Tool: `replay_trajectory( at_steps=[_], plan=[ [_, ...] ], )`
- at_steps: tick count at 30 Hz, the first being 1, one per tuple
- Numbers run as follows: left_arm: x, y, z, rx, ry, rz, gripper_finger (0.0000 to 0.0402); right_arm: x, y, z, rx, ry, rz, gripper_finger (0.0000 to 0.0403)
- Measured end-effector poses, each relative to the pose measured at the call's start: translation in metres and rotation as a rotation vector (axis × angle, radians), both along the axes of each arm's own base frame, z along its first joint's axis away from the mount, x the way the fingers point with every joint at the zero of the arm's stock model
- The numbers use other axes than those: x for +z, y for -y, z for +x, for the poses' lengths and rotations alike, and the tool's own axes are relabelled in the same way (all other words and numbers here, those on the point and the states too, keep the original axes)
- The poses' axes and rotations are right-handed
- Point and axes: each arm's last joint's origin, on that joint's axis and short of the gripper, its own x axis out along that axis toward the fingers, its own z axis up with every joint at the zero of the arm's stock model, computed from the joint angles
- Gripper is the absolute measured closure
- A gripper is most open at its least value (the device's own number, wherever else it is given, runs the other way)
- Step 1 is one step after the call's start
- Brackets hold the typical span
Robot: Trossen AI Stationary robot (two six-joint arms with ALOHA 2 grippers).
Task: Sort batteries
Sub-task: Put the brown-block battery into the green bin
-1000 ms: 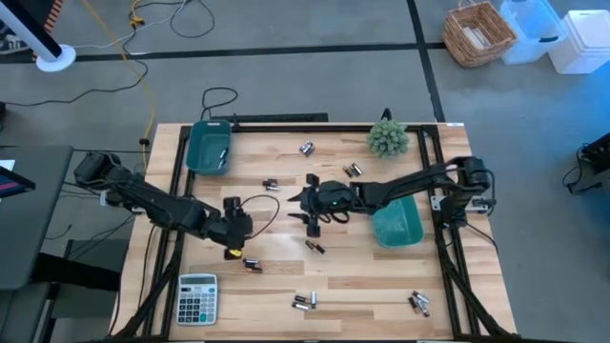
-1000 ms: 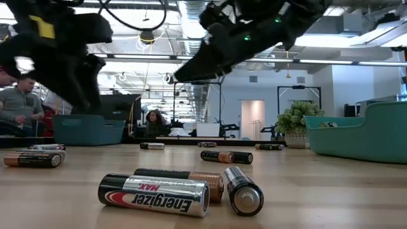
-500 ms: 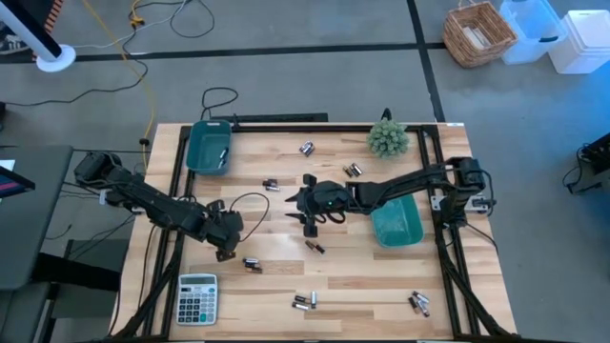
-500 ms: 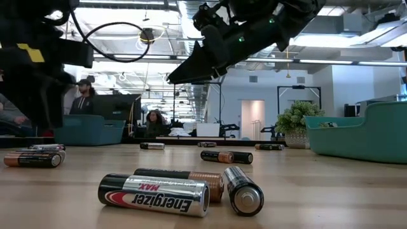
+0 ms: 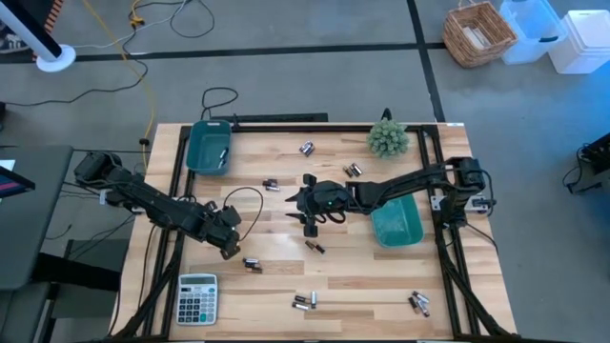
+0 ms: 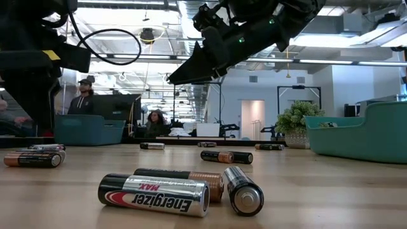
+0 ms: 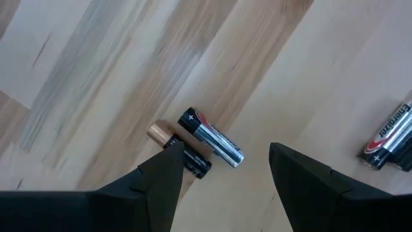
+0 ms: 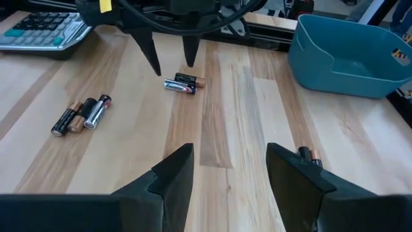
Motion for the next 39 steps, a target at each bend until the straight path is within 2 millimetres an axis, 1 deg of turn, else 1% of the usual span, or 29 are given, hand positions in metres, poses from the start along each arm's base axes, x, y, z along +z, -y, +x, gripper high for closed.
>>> replay_trajectory(
  at_steps=[12,21,29,36,39],
  plan=[
    [0.0,0.0,0.001,-0.016,0.005,0.012,0.0178,0.0,0.0,0.0,0.0,0.001,-0.003,0.0196],
    [-0.001,-0.01,-0.01,0.129,-0.083,0.075,0.0178,0.0,0.0,0.0,0.001,0.002,-0.003,0.0196],
    [-0.001,-0.014,-0.01,0.166,-0.088,0.074,0.0178,0.0,0.0,0.0,0.0,0.002,-0.003,0.0196],
    [-0.017,-0.019,-0.02,0.185,-0.136,0.079,0.0178,0.0,0.0,0.0,0.0,0.002,-0.002,0.0196],
    [-0.015,-0.02,-0.021,0.195,-0.095,0.067,0.0178,0.0,0.0,0.0,0.0,0.002,-0.002,0.0196]
  ],
)
